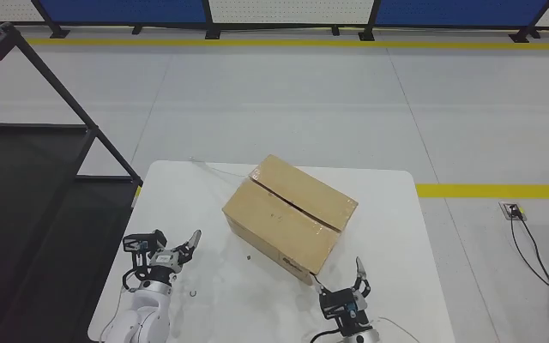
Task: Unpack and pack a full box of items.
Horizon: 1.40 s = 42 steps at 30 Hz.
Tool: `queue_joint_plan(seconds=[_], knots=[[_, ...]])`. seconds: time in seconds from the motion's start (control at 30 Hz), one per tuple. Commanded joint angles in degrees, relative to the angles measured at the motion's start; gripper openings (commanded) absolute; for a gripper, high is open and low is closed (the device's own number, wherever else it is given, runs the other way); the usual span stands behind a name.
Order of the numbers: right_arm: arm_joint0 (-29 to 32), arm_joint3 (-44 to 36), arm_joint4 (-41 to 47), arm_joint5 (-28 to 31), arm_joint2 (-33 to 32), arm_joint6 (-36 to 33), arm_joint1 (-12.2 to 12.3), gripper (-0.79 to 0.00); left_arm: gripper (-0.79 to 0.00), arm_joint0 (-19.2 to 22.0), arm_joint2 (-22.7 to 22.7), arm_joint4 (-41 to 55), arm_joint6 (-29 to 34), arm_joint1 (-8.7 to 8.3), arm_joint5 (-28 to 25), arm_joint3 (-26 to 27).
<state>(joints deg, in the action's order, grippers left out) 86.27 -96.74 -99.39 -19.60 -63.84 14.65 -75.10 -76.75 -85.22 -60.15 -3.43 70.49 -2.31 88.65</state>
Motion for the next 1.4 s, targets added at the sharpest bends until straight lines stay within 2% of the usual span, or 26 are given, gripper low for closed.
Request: queue_joint_plan(seconds=[0.0,0.27,0.37,0.47,0.53,0.77,0.97,1.07,1.2,1.27,1.37], knots=[[0.0,-0.03,0.19,0.18,-0.51,-0.03,-0.02,0.0,0.0,0.36,-0.01,0.05,0.12,0.04,0.01,-0.21],[0.77,-0.94,2.62,2.66,-2.99,0.97,0.05,0.0,0.0,2.43,0.28,-0.46,0.12,0.22,0.19,-1.45],[2.32,-2.62,5.09,9.12,-5.24,3.27,0.61,0.0,0.0,2.94,0.88,-3.39,-1.19,0.13,-1.25,-2.58],[4.6,-5.0,6.5,19.48,-7.98,6.34,1.6,0.0,0.0,2.19,1.18,-4.8,-1.56,0.01,-3.1,-2.83],[6.1,-6.59,4.27,25.0,-10.54,7.4,2.42,0.0,0.0,2.19,1.18,-4.8,-1.56,0.01,-3.1,-2.83],[6.1,-6.59,4.27,25.0,-10.54,7.4,2.42,0.0,0.0,2.24,1.14,-4.66,-1.49,0.02,-3.17,-2.95],[4.81,-6.79,6.19,26.16,-10.36,4.45,2.34,0.0,0.0,4.73,2.05,-5.01,-2.08,0.36,-1.45,-4.09],[2.9,-6.41,11.14,27.68,-10.99,0.42,2.17,0.0,0.0,6.82,2.17,-5.36,-2.37,0.45,-1.21,-5.81],[-0.64,-5.51,25.07,35.09,-12.93,-6.19,2.07,0.0,0.0,10.22,3.04,-8.55,-5.19,0.63,0.02,-9.7],[-2.28,-4.28,34.01,41.14,-14.87,-9.52,2.25,0.0,0.0,12.01,3.51,-8.54,-6.85,0.69,-2.23,-11.9],[-2.28,-4.28,34.01,41.14,-14.87,-9.52,2.25,0.0,0.0,14.22,3.67,-7.2,-8.82,0.73,-6.31,-15.72]])
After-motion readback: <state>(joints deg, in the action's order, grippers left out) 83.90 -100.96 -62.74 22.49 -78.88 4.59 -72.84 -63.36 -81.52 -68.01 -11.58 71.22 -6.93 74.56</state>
